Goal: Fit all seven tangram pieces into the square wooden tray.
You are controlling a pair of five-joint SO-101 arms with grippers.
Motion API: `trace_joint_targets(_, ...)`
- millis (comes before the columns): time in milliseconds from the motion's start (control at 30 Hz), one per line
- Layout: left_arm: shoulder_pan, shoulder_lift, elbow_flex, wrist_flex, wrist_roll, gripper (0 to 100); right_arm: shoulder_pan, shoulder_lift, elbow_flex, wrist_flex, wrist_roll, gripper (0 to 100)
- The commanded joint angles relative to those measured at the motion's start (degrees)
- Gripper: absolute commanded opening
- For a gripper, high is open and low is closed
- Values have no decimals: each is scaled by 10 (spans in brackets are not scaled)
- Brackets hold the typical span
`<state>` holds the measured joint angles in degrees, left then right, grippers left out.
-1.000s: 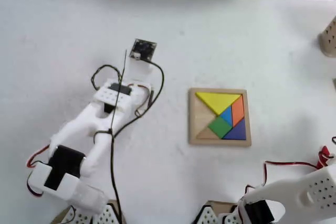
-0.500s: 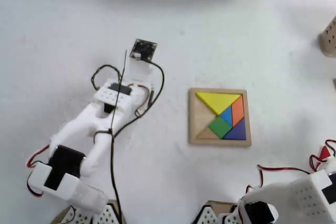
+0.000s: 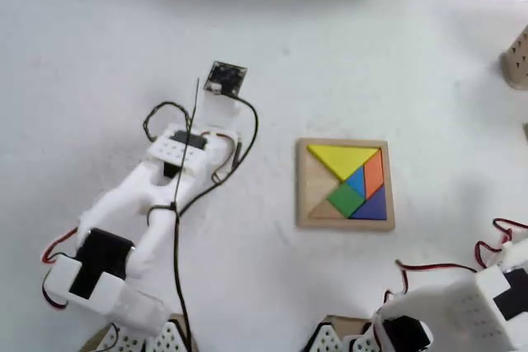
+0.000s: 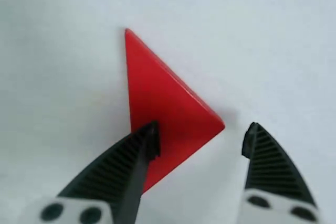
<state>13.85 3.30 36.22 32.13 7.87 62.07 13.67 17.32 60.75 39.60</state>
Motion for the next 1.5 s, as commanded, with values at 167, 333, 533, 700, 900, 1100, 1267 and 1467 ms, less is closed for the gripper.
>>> trace_joint_targets(167,7,-5,-7,3,-18,42,-15,-19,37,-48,-12,259)
trace_joint_targets(333,7,-5,-7,3,-18,42,-27,-27,33,-22,-12,259)
trace_joint_targets(533,7,-5,-7,3,-18,42,-33,-41,-13,44,-12,259)
trace_joint_targets(700,7,-5,-7,3,-18,42,-24,-36,-6,23,-12,259)
trace_joint_targets(900,7,-5,-7,3,-18,42,-23,21,3,-18,-12,259)
trace_joint_targets(1100,7,-5,-7,3,-18,42,-18,70,1,-53,-7,260)
trace_joint_targets(1267,7,-5,-7,3,-18,42,-8,105,2,-58,11,262)
trace_joint_targets(1467,7,-5,-7,3,-18,42,-11,163,2,-58,30,265)
